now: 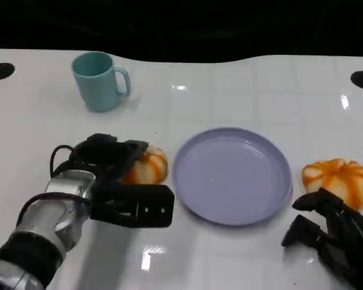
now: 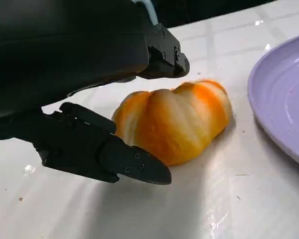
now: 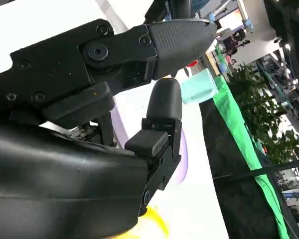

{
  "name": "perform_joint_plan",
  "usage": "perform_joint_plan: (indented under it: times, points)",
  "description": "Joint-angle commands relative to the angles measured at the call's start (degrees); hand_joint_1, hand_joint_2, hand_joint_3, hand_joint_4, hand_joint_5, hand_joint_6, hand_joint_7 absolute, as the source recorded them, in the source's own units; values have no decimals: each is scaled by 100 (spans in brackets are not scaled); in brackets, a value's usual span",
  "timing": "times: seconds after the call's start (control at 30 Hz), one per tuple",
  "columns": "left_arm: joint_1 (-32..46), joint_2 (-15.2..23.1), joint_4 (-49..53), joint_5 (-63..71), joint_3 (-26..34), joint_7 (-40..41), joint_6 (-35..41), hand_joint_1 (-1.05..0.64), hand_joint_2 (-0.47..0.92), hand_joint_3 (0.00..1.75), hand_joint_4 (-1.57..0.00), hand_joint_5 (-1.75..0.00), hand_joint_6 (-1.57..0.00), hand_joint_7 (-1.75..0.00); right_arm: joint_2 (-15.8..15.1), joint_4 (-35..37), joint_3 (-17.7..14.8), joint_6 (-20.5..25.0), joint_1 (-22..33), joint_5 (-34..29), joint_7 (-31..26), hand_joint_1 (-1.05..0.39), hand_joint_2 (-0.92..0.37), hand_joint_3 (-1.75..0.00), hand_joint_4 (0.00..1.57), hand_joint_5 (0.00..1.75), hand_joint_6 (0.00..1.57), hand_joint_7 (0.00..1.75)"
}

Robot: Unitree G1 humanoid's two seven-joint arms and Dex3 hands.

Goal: Grasp the bread from the table and place it into the plate.

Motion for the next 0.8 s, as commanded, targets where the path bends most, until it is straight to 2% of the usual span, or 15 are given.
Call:
perform_joint_plan:
  times: [0.03, 0.23, 0.4, 0.43, 0.47, 0.5, 0.53, 0.57, 0.6, 0.67, 0.7, 0.77, 0.8]
  points:
    - [-361, -119, 640, -95, -144, 225, -72, -47, 83, 0, -7, -17, -22, -1, -81, -33, -4, -22, 117, -80, -94, -56, -92, -25, 68, 151, 63, 118]
    - [-694, -328, 1468, -190, -276, 581, -269, -45, 87, 1, -11, -15, -24, -1, -86, -130, 24, 68, 156, -65, -130, -56, -92, -24, 67, 150, 62, 117]
    - [-774, -346, 1923, -426, -216, 1185, -716, -32, 92, 9, -28, -19, -36, -5, -93, -174, 43, 82, 180, -73, -136, -56, -92, -24, 66, 150, 61, 118]
    - [-761, -337, 2009, -502, -152, 1421, -850, -28, 92, 21, -60, -46, -71, -13, -89, -175, 39, 87, 183, -62, -132, -56, -92, -23, 66, 151, 61, 119]
    - [-740, -333, 2112, -572, -96, 1721, -975, -26, 92, 23, -75, -62, -91, -15, -89, -178, 36, 102, 184, -50, -127, -57, -92, -23, 66, 151, 61, 119]
    - [-736, -335, 2202, -616, -73, 1934, -1062, -24, 92, 28, -79, -126, -94, -64, -89, -180, 34, 114, 184, -43, -121, -57, -92, -22, 66, 151, 61, 119]
    - [-742, -349, 2290, -612, -83, 2130, -1053, -23, 92, 29, -79, -150, -85, -97, -89, -180, 33, 112, 185, -47, -125, -57, -92, -22, 66, 151, 61, 119]
    - [-750, -359, 2362, -616, -83, 2259, -1061, -23, 92, 33, -81, -162, -74, -130, -90, -184, 33, 112, 188, -51, -130, -56, -92, -22, 66, 151, 61, 119]
    - [-759, -366, 2416, -623, -79, 2329, -1044, -22, 92, 37, -82, -169, -65, -157, -93, -190, 35, 118, 190, -56, -134, -56, -92, -23, 66, 151, 61, 119]
    - [-778, -375, 2488, -640, -77, 2396, -1040, -20, 92, 41, -82, -174, -60, -171, -97, -198, 38, 128, 192, -59, -137, -56, -92, -23, 67, 152, 61, 120]
    - [-795, -378, 2508, -642, -86, 2380, -987, -20, 92, 41, -81, -174, -60, -166, -92, -198, 32, 125, 192, -55, -146, -56, -92, -23, 67, 152, 61, 120]
    - [-818, -380, 2530, -651, -107, 2357, -925, -22, 92, 38, -78, -175, -66, -138, -84, -198, 23, 120, 192, -50, -157, -56, -92, -22, 67, 152, 61, 120]
    - [-822, -365, 2521, -627, -139, 2382, -910, -23, 92, 38, -78, -175, -65, -141, -89, -166, 15, 104, 177, -46, -140, -56, -92, -22, 67, 152, 61, 120]
